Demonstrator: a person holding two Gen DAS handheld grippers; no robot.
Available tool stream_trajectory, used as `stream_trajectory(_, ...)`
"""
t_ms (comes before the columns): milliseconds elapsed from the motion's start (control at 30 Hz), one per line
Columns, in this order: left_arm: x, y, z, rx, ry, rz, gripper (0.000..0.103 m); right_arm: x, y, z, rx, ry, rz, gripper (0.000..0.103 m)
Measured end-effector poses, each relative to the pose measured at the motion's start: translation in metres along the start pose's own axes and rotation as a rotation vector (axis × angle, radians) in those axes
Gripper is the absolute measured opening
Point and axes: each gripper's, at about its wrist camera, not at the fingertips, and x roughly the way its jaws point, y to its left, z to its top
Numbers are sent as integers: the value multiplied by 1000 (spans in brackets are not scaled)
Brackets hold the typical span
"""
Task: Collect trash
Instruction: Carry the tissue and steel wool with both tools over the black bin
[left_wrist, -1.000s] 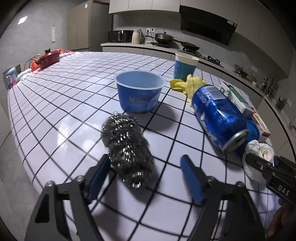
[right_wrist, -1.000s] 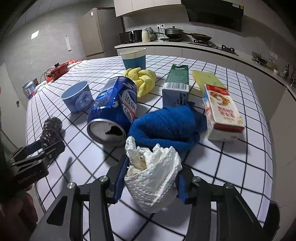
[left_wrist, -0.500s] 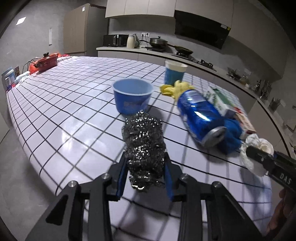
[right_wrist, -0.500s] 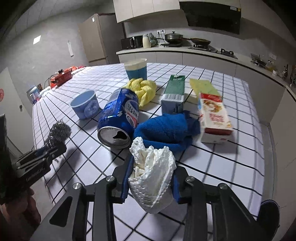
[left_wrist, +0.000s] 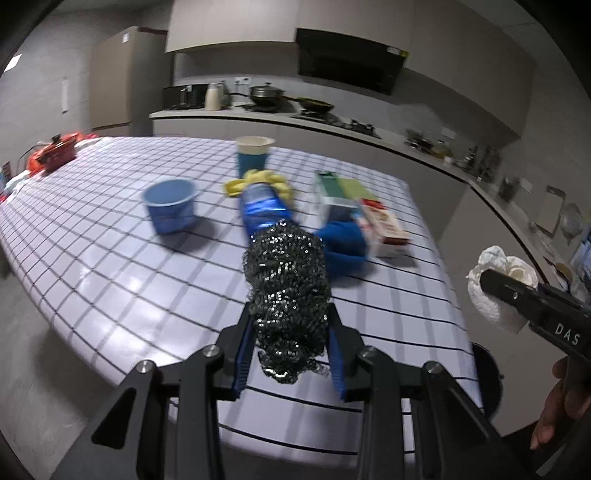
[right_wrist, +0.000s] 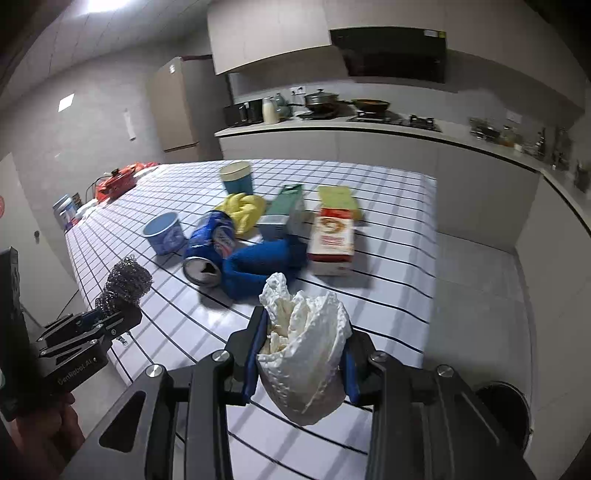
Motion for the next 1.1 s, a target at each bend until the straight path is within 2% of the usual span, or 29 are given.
stream_trajectory(600, -2, -170, -28, 197, 33, -234, 36, -107, -151, -64, 161, -19, -220, 38)
stream_trajectory(867, 12, -247, -53, 275, 93, -311, 36, -135, -227, -105, 238, 15, -297, 38)
stream_trajectory(1100, 31, -300, -81, 294, 164, -339, 36, -139, -281, -140, 259, 75, -300, 38)
